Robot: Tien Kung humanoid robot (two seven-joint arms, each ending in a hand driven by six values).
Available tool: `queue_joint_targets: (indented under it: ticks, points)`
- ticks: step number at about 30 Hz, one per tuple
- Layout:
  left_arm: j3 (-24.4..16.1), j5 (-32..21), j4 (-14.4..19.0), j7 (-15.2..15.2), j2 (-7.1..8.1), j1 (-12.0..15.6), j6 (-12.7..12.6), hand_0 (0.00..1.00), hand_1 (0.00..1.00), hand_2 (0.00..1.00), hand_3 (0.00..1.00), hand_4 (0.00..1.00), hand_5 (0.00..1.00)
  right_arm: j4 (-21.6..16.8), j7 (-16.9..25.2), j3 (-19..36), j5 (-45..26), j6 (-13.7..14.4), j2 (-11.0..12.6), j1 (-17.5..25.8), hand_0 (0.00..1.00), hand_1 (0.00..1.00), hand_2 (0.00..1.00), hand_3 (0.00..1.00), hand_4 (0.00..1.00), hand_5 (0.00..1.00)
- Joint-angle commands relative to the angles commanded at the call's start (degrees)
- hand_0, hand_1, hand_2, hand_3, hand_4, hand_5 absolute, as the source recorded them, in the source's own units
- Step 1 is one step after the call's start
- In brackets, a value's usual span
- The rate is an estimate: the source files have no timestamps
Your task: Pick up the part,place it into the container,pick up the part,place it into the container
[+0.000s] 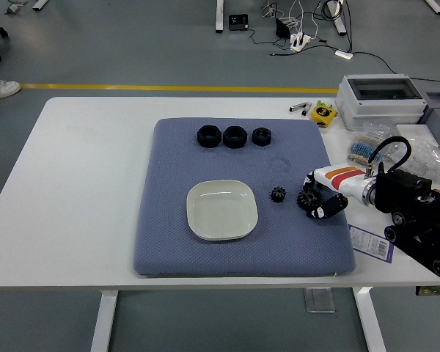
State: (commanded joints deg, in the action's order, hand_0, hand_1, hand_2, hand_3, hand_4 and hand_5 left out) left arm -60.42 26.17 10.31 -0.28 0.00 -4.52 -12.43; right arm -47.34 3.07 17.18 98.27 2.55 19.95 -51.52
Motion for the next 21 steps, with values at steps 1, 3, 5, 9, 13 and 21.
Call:
queue_joint_targets:
  ticks: [1, 3, 5, 9, 13, 21]
  points:
    - [-0.01, 0.01, 0.0, 0.01, 0.0, -0.01, 0.0, 0.71, 0.635, 0.661, 0.572, 0.618, 0.724, 0.07, 0.15, -0.12, 0.1, 0.25, -0.03, 0.0, 0.562, 0.618, 0.648, 0.615, 0.839, 0.301]
    - [-0.01, -0.04, 0.0, 0.02, 0.0, -0.02, -0.02, 0.71, 0.635, 0.66, 0.571, 0.618, 0.723, 0.4, 0.36, -0.74, 0.27, 0.79, -0.17, -0.07, 0.299, 0.427, 0.467, 0.475, 0.653, 0.218]
    - [-0.04, 0.03, 0.0, 0.04, 0.0, -0.04, -0.02, 0.71, 0.635, 0.66, 0.571, 0.618, 0.723, 0.6, 0.45, -1.29, 0.21, 1.12, -0.25, -0.08, 0.299, 0.427, 0.467, 0.475, 0.653, 0.218]
    - [-0.33, 0.4, 0.0, 0.12, 0.0, -0.04, -0.01, 0.71, 0.634, 0.66, 0.571, 0.618, 0.721, 0.69, 1.2, -2.03, 0.23, 2.62, -0.36, 0.06, 0.151, 0.313, 0.379, 0.416, 0.433, 0.107]
    - [-0.59, 0.88, 0.0, 0.29, 0.0, -0.1, 0.01, 0.71, 0.634, 0.66, 0.571, 0.618, 0.721, 0.68, 1.39, -2.33, 0.42, 3.31, -0.37, 0.12, 0.151, 0.313, 0.379, 0.416, 0.433, 0.107]
    - [-1.33, 1.78, 0.0, 0.58, 0.0, -0.13, -0.01, 0.71, 0.634, 0.66, 0.571, 0.619, 0.721, -0.03, 1.67, -1.6, 0.43, 3.78, -0.09, 0.3, 0.114, 0.279, 0.352, 0.399, 0.389, 0.051]
